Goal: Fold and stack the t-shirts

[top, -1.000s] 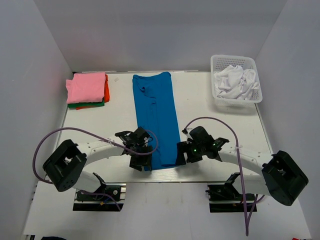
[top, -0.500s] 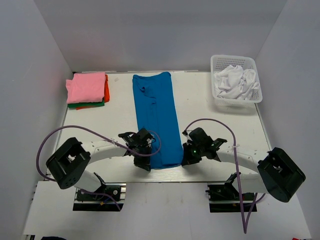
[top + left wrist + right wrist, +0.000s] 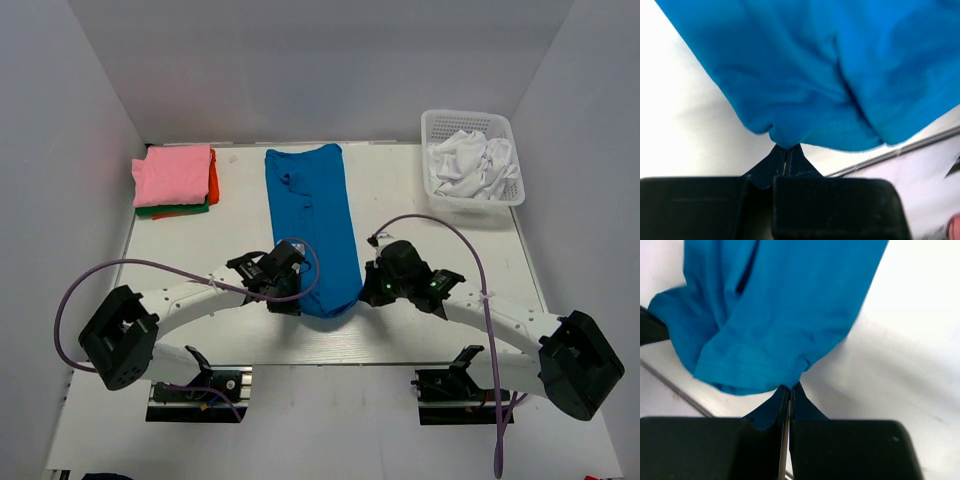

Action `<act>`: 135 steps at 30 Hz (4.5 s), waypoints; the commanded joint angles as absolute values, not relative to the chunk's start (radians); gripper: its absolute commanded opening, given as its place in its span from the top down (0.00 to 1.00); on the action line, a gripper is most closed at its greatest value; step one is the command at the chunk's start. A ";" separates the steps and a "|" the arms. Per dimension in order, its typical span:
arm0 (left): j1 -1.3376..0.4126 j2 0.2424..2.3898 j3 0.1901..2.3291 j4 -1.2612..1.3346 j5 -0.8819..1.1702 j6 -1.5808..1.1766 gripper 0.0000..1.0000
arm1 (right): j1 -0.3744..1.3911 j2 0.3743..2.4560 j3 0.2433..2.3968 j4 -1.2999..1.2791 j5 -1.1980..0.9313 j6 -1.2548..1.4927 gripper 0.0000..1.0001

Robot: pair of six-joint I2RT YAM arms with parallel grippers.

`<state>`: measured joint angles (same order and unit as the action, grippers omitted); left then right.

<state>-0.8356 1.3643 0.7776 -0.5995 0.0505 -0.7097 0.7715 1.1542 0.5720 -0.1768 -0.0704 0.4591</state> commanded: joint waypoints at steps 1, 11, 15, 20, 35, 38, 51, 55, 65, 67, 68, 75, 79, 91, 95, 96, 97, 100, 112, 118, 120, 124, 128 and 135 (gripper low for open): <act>-0.827 1.330 0.850 -0.604 -0.076 -0.736 1.00 | 0.769 1.173 0.672 -0.100 0.038 0.420 1.00; -0.698 1.479 1.121 -0.611 -0.390 -0.756 1.00 | 0.732 1.368 0.924 -0.014 0.225 0.335 1.00; -0.641 1.523 1.183 -0.568 -0.371 -0.690 1.00 | 0.701 1.500 1.035 0.026 0.225 0.293 1.00; -0.581 1.615 1.281 -0.499 -0.339 -0.617 1.00 | 0.658 1.649 1.175 0.043 0.178 0.265 1.00; -0.413 1.888 1.500 -0.410 -0.221 -0.563 1.00 | 0.545 1.982 1.519 0.017 0.055 0.212 1.00; -0.391 1.922 1.509 -0.419 -0.178 -0.563 1.00 | 0.534 2.023 1.554 0.012 0.029 0.212 1.00; -0.331 2.058 1.640 -0.440 -0.120 -0.540 0.26 | 0.497 2.206 1.770 -0.093 -0.020 0.244 0.43; -0.313 2.025 1.674 -0.449 -0.130 -0.549 0.00 | 0.489 2.177 1.786 -0.121 -0.024 0.253 0.10; -0.341 1.760 1.219 -0.363 0.111 -0.549 0.00 | 0.491 1.852 1.314 -0.057 -0.069 0.337 0.10; -0.350 1.689 1.113 -0.286 0.167 -0.564 0.00 | 0.492 1.819 1.209 -0.063 -0.075 0.379 0.10; -0.350 1.678 1.045 -0.252 0.178 -0.581 0.00 | 0.494 1.789 1.192 -0.063 -0.075 0.391 0.10; -0.359 1.690 0.977 -0.252 0.160 -0.615 0.29 | 0.492 1.801 1.109 -0.028 -0.156 0.437 0.14; -0.368 1.727 0.977 -0.261 0.160 -0.615 0.57 | 0.494 1.839 1.118 -0.032 -0.192 0.452 0.28; -0.368 1.757 0.959 -0.282 0.161 -0.615 1.00 | 0.497 1.841 1.092 -0.055 -0.201 0.469 1.00; -0.391 1.606 0.890 -0.323 0.184 -0.615 1.00 | 0.499 1.737 1.040 -0.084 -0.218 0.436 1.00; -0.391 1.564 0.861 -0.337 0.196 -0.615 1.00 | 0.502 1.712 1.001 -0.112 -0.221 0.425 1.00; -0.405 1.518 0.847 -0.353 0.196 -0.615 1.00 | 0.502 1.654 0.985 -0.148 -0.227 0.410 1.00; -0.436 1.320 0.799 -0.425 0.215 -0.624 1.00 | 0.506 1.490 0.914 -0.219 -0.261 0.373 1.00; -0.479 0.951 0.818 -0.529 0.295 -0.644 1.00 | 0.508 1.131 0.949 -0.377 -0.338 0.322 1.00; -0.479 1.044 0.891 -0.489 0.183 -0.664 1.00 | 0.502 1.221 1.037 -0.322 -0.232 0.385 1.00; -0.465 1.074 0.922 -0.477 0.134 -0.664 1.00 | 0.497 1.290 1.095 -0.319 -0.209 0.393 1.00; -0.456 1.184 1.006 -0.492 0.014 -0.664 1.00 | 0.476 1.409 1.221 -0.322 -0.175 0.399 1.00; -0.456 1.264 1.083 -0.505 -0.076 -0.652 1.00 | 0.460 1.500 1.299 -0.336 -0.167 0.388 1.00; -0.437 1.486 1.250 -0.538 -0.155 -0.624 1.00 | 0.422 1.701 1.489 -0.370 -0.196 0.370 1.00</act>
